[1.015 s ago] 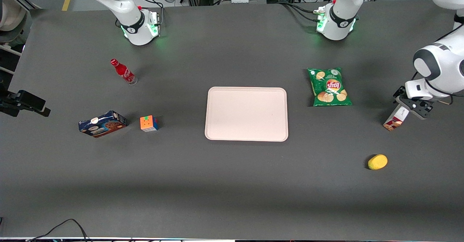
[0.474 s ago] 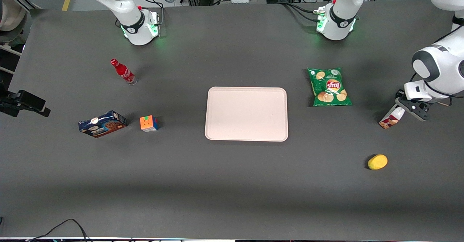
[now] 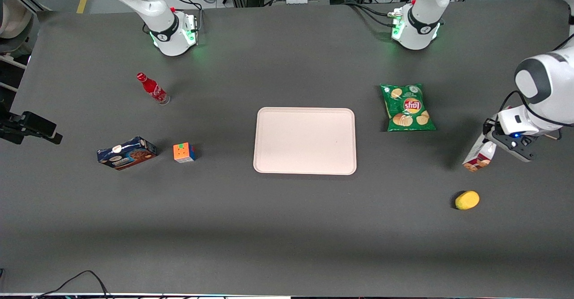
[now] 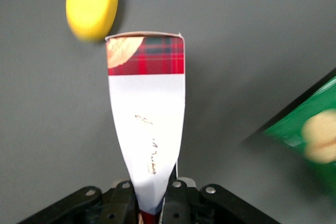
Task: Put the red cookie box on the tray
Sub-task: 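Lift the cookie box and carry it toward the white tray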
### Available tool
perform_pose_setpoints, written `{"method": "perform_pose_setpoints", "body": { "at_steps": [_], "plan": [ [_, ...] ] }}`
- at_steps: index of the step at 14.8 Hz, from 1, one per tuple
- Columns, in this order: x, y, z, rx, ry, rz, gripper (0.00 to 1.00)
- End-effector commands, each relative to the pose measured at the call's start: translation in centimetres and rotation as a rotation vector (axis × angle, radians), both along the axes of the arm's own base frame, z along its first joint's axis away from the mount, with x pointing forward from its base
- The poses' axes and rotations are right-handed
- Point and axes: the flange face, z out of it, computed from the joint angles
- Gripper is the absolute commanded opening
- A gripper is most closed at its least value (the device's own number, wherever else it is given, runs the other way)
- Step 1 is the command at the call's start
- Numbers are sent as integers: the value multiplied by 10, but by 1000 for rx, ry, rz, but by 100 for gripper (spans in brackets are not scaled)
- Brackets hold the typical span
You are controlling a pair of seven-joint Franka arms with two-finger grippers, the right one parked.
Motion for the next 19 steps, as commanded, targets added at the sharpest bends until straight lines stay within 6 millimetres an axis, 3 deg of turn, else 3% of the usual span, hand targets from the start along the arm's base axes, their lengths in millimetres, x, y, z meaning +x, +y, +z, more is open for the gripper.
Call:
{"method": "perform_pose_setpoints", "body": {
  "at_steps": [1, 4, 6, 8, 11, 19],
  "plan": [
    [14, -95, 103, -9, 29, 132, 0],
    [12, -194, 149, 32, 37, 332, 0],
    [0, -262, 158, 35, 37, 499, 0],
    [-11, -322, 154, 15, 33, 644, 0],
    [-14, -368, 128, -20, 36, 675, 0],
    [-3, -437, 26, -35, 22, 651, 0]
  ]
}}
